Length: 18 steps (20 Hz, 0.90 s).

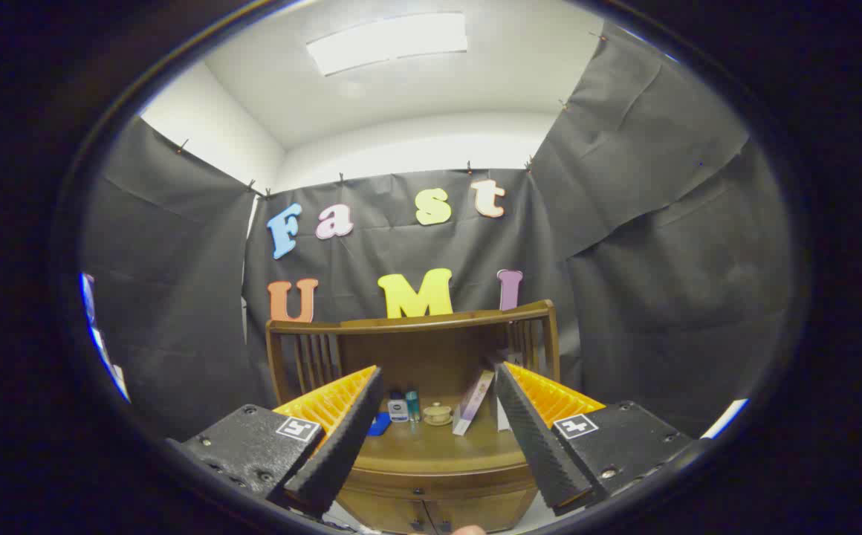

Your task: Pull open the drawer, take out the items inside it, and place them on the countertop above the cabinet.

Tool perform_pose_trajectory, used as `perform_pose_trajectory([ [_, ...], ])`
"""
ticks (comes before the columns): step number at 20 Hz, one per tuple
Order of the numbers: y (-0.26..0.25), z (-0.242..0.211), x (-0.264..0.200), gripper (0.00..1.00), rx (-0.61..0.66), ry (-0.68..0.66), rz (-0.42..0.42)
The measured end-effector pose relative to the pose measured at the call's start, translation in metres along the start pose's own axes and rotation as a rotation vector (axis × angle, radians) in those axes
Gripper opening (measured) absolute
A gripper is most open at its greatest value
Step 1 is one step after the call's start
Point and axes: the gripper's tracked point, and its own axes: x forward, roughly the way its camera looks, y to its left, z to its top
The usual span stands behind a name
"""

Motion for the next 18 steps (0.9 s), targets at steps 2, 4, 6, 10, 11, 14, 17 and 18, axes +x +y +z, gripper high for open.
perform_pose_trajectory([
  [2,-0.003,0.004,0.0,0.99,0.003,0.0,-0.007],
  [4,0.001,0.002,-0.002,0.99,0.001,0.009,-0.007],
  [6,0.004,-0.003,-0.003,0.99,-0.015,0.024,-0.012],
  [10,0.007,-0.004,-0.004,0.99,-0.031,0.014,-0.011],
  [11,0.005,-0.006,-0.002,0.99,-0.024,0.015,-0.015],
  [14,0.006,-0.01,0.001,0.99,0.004,0.027,-0.007],
  [17,0.003,-0.009,0.0,0.99,0.012,0.016,-0.005],
  [18,0.003,-0.011,0.0,0.99,0.014,0.013,-0.008],
])
